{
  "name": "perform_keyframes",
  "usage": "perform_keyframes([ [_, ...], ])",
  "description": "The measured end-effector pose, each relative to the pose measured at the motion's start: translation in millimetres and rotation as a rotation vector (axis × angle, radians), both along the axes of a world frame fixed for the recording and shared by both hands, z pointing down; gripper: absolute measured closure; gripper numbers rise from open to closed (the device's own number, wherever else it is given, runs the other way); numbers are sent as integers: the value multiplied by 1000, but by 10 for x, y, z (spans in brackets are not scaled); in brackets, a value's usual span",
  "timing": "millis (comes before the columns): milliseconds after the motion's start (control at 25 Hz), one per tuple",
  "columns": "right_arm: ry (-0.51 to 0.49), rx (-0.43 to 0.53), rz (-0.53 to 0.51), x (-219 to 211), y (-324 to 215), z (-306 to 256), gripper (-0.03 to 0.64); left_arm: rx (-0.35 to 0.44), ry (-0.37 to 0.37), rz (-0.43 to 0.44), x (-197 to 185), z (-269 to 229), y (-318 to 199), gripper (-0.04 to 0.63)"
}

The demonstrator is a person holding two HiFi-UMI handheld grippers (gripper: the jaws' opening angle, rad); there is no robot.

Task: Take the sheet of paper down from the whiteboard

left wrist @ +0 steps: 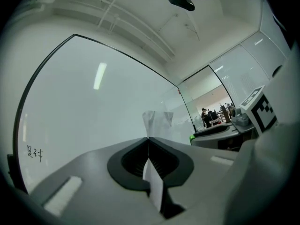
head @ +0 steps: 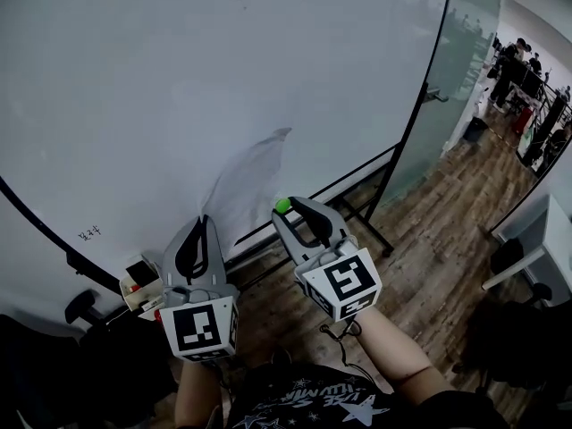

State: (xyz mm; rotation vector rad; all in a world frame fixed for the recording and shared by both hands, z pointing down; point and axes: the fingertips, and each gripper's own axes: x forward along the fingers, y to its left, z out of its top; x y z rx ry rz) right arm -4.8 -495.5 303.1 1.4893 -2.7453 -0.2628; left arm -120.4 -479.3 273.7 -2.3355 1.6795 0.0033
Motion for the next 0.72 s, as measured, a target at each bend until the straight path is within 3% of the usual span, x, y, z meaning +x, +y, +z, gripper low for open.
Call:
perform_keyframes([
  [240, -11, -20, -12, 193, 489, 97, 485, -33, 31, -16, 68, 172, 460, 586],
  [720, -46, -34, -20, 646, 1751, 206, 485, -61, 28, -16, 421, 329, 1755, 586],
])
